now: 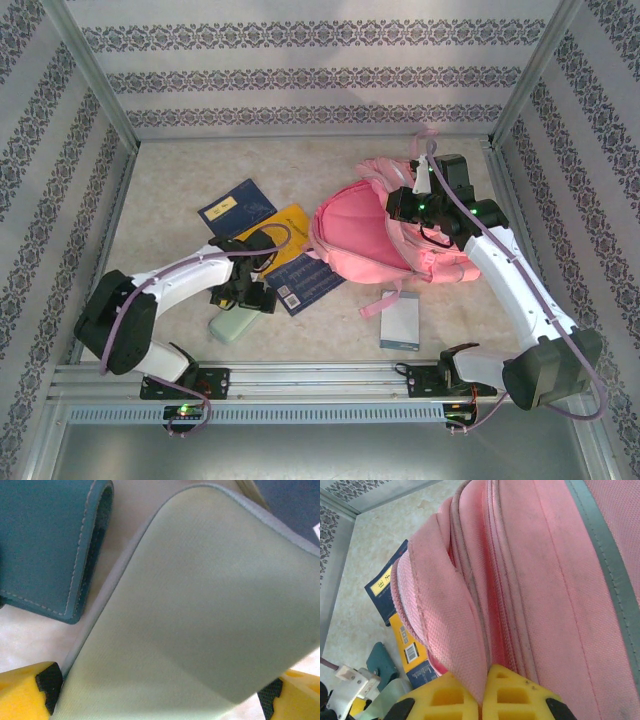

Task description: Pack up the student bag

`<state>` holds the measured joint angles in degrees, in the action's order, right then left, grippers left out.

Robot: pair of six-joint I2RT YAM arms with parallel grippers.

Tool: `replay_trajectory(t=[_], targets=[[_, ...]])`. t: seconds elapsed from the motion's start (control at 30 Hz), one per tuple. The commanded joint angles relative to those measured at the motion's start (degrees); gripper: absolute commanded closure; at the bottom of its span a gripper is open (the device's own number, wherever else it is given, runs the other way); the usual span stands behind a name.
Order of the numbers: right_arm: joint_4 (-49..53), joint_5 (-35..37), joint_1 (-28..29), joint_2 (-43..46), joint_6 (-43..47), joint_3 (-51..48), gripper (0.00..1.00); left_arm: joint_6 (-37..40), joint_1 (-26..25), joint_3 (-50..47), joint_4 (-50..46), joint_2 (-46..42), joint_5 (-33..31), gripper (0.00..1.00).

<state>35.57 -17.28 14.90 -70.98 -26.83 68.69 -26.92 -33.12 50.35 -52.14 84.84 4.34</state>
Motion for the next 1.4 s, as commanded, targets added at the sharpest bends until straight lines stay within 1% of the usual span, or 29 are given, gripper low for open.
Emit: replay_trajectory(t=[0.0,0.07,0.2,0.33,0.37,0.47,0.7,0.8,0.83,0.93,1.1,1.37], targets=[[-2.0,-2.0,0.3,0.3,-1.7,0.4,1.0,1.4,0.8,-0.4,2.4,2.1,-0.2,0.0],[-2.3,-2.2,0.4,0.2,-2.0,0.0,1.0,1.0,0.7,-0.1,3.2,3.4,-1.0,0.0],[-2.6,-2.1,0.4,0.5,-2.3,-0.5,1.0,1.0,0.9,0.8,4.8,4.8,-2.6,0.09],[-2.9,-2.2,0.3,0.9,-2.5,-1.0,1.0,1.7,1.2,1.4,5.9,5.6,-4.8,0.22],[-2.9,-2.2,0.3,1.0,-2.6,-1.2,1.0,1.9,1.5,1.6,6.2,5.7,-4.9,0.26],[-3.1,-2.0,0.3,1.5,-2.8,-1.6,1.0,2.2,2.0,2.5,6.5,6.0,-4.4,0.33],[-3.0,-1.2,0.4,2.6,-2.5,-1.8,1.0,2.5,3.4,6.6,5.3,5.2,-3.6,0.35],[-3.0,-1.1,0.2,3.1,-2.3,-2.0,1.0,2.1,4.2,8.3,5.0,5.2,-2.6,0.4],[-3.1,-1.1,0.2,3.2,-2.3,-2.0,1.0,1.9,4.5,8.6,5.1,5.3,-2.0,0.43],[-3.1,-1.4,0.0,3.6,-2.3,-2.1,1.0,1.1,5.3,9.1,5.6,5.3,-1.0,0.46],[-3.0,-2.0,-0.7,3.6,-2.2,-1.8,1.0,0.1,6.7,9.7,5.7,4.8,0.4,0.48],[-3.2,-2.4,-1.1,2.9,-2.1,-1.5,1.0,-1.9,8.0,11.6,4.4,1.2,1.0,0.49]])
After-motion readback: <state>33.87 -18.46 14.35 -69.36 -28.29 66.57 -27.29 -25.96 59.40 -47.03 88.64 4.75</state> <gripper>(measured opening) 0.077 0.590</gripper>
